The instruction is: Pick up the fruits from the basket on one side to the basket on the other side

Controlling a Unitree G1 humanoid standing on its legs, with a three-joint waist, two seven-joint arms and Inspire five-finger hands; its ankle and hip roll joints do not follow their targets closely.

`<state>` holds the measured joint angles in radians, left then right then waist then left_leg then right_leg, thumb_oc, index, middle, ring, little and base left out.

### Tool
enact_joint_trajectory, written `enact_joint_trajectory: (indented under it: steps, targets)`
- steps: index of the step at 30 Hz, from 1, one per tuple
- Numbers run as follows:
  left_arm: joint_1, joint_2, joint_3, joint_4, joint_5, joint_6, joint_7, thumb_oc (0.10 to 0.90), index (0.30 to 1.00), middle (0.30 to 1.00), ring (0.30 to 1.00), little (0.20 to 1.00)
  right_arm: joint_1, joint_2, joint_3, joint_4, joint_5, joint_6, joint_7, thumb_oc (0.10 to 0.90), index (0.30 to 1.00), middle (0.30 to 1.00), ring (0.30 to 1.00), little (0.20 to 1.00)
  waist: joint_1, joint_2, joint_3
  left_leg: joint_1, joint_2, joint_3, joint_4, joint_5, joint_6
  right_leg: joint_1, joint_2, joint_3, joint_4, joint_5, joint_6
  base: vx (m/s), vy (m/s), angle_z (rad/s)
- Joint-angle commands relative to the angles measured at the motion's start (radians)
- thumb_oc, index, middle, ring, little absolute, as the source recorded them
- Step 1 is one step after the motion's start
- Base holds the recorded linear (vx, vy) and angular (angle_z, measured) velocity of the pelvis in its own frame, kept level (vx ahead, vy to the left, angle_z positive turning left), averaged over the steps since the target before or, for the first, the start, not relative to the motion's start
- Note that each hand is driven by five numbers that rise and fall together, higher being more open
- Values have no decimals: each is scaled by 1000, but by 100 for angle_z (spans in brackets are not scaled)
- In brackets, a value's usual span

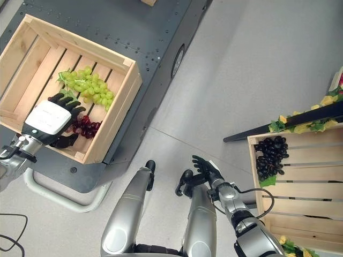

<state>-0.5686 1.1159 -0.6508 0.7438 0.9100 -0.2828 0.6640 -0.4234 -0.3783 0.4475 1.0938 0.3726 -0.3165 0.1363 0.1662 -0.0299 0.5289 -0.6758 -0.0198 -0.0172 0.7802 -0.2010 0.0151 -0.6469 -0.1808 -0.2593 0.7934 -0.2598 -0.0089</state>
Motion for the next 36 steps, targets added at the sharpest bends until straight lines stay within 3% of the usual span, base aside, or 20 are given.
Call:
enact_joint_trajectory:
  steps: [1, 11, 18, 23, 32, 33, 34, 35, 36]
  targets:
    - [-16, 115, 83, -66, -53, -19, -29, 800, 900, 900, 900, 900, 50, -55, -40, -31, 67, -75, 21, 800, 900, 900, 900, 900, 8, 34, -9, 50, -42, 67, -74, 3, 69, 125, 37, -31, 3, -17, -35, 0, 0, 0]
    - [-72, 162, 42, -112, -89, -51, -129, 800, 900, 900, 900, 900, 54, -61, -47, -35, 95, -81, 15, 800, 900, 900, 900, 900, 12, 17, -9, 23, -33, 54, -67, 2, 68, 94, 36, -38, 22, -19, -35, 0, -2, 1]
    - [-141, 158, -9, -105, -111, 55, -177, 800, 900, 900, 900, 900, 51, -68, -46, -43, 126, -93, 23, 800, 900, 900, 900, 900, 7, 7, -9, -15, -30, 50, -55, 3, 67, 53, 39, -39, 35, -17, -38, -15, 12, 2]
    - [-174, 158, -32, -109, -131, 125, -299, 800, 900, 900, 900, 900, 50, -68, -44, -56, 145, -93, 22, 800, 900, 900, 900, 900, 5, -3, -9, -53, -25, 46, -47, 6, 65, 14, 46, -40, 50, -16, -39, -4, 3, 1]
    - [-272, 133, -111, -85, -222, 195, -441, 800, 900, 900, 900, 900, 37, -89, -35, -79, 150, -94, 24, 800, 900, 900, 900, 900, -8, -10, -9, -131, -14, 43, -16, 4, 68, -72, 44, -41, 88, -19, -42, -23, 16, 5]
    - [-279, 130, -115, -72, -230, 214, -470, 772, 858, 858, 858, 858, 35, -94, -34, -87, 153, -95, 28, 800, 900, 900, 900, 900, -10, -10, -9, -138, -14, 42, -10, 2, 68, -78, 44, -41, 90, -20, -42, 0, 0, 0]
    - [-280, 129, -116, -68, -231, 220, -478, 582, 573, 573, 573, 573, 33, -96, -33, -90, 155, -94, 28, 800, 900, 900, 900, 900, -11, -11, -9, -139, -14, 42, -9, 2, 68, -79, 45, -41, 91, -20, -42, -21, 15, -4]
    - [-284, 127, -117, -60, -236, 233, -485, 449, 373, 373, 373, 373, 28, -99, -31, -100, 159, -90, 26, 800, 900, 900, 900, 900, -11, -11, -9, -143, -14, 42, -8, 3, 69, -84, 46, -40, 92, -19, -42, -14, -2, -7]
    - [-287, 123, -116, -42, -252, 234, -479, 400, 300, 300, 300, 300, 25, -99, -30, -102, 164, -93, 24, 800, 900, 900, 900, 900, -10, -13, -9, -144, -13, 41, -6, 1, 69, -84, 45, -41, 93, -19, -42, -13, -12, -7]
